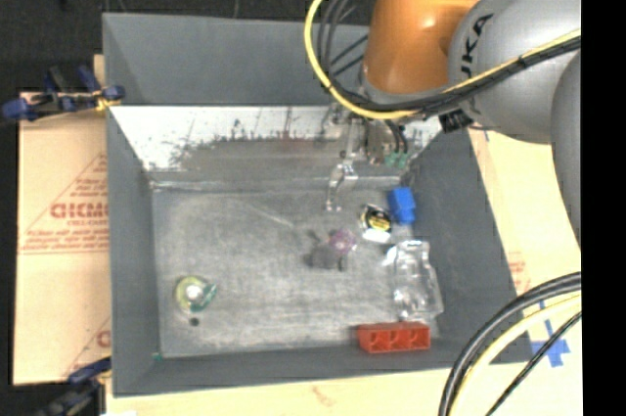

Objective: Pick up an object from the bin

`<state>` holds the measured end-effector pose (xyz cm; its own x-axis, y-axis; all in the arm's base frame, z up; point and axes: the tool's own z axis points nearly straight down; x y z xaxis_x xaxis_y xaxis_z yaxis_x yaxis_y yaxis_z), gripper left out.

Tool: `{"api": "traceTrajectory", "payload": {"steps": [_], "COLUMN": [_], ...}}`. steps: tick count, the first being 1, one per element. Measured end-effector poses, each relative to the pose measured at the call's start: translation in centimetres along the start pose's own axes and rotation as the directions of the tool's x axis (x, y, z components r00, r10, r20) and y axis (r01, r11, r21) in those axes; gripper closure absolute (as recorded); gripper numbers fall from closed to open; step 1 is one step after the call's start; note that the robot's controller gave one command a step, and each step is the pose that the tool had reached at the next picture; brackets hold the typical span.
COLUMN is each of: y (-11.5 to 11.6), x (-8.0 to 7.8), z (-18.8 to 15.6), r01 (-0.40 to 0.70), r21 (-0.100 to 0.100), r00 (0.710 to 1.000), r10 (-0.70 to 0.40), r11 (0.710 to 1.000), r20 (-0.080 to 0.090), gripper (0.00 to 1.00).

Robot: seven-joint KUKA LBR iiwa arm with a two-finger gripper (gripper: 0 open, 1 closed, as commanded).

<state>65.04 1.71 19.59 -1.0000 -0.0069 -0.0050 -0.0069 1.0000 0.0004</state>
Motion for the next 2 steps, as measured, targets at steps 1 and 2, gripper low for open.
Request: {"api": "traceTrajectory", "payload": {"steps": [1,2], "y": [-5.4,-4.4], "x": [4.1,6.2], "z": [11.3,10.5], "r01": [0.186,-0.111], "r21": [0.001,0.000], "r00": [0.982,0.994], "r10": [-0.186,0.111], "r11": [0.982,0.994], "r20": [0.004,-0.002], "gripper": [0.00,0.00]}}
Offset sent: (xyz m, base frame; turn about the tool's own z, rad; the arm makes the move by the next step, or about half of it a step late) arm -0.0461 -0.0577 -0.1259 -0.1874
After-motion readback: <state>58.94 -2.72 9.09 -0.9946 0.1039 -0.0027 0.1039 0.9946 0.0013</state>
